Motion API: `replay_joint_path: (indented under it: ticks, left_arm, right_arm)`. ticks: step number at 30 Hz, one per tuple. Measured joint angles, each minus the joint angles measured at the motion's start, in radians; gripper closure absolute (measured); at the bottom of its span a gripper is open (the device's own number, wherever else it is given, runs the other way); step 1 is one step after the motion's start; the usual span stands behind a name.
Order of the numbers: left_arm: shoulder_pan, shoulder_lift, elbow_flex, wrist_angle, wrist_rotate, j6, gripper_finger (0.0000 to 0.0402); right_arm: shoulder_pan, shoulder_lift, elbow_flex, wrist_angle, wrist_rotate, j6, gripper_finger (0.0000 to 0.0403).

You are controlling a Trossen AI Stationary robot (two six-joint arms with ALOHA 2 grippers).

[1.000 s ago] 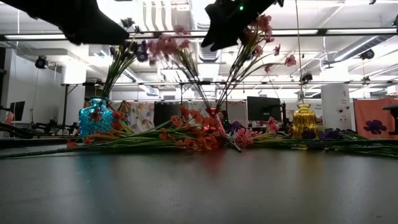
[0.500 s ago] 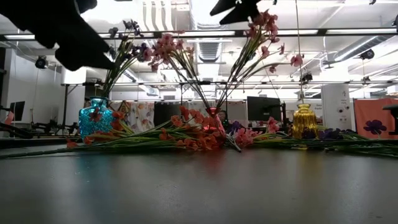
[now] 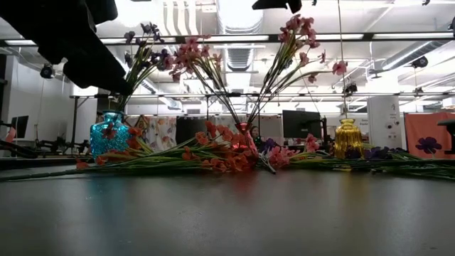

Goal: Sort flowers into vase by color
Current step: Put the bottom left orange flower into the yellow vase

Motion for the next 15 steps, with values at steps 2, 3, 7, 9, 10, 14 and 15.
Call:
replay_joint_path:
  ticks: [2,3,7,9,10,14,15]
  left_arm:
    - [0.000,0.002,0.011,-0.024,0.022,-0.010,0.0171]
    - [0.000,0.002,0.015,-0.035,0.032,-0.011,0.0171]
    - [0.000,0.001,0.029,-0.050,0.045,-0.012,0.0171]
    - [0.000,0.001,0.032,-0.056,0.045,-0.017,0.0171]
    - [0.000,0.001,0.035,-0.056,0.047,-0.024,0.0171]
    - [-0.001,0.001,0.043,-0.055,0.084,-0.042,0.0171]
    - [-0.002,0.001,0.043,-0.054,0.092,-0.042,0.0171]
  right_arm:
    - [0.012,-0.006,0.000,0.000,0.000,0.000,0.0138]
    - [0.017,-0.008,0.000,0.000,0.000,0.000,0.0138]
    - [0.033,-0.021,0.000,-0.003,0.000,0.000,0.0142]
    - [0.033,-0.026,0.000,-0.008,0.000,0.000,0.0142]
    - [0.033,-0.026,0.000,-0.007,0.000,0.000,0.0142]
    - [0.035,-0.027,0.000,-0.027,0.000,0.001,0.0140]
    - [0.039,-0.027,0.000,-0.038,0.000,0.006,0.0141]
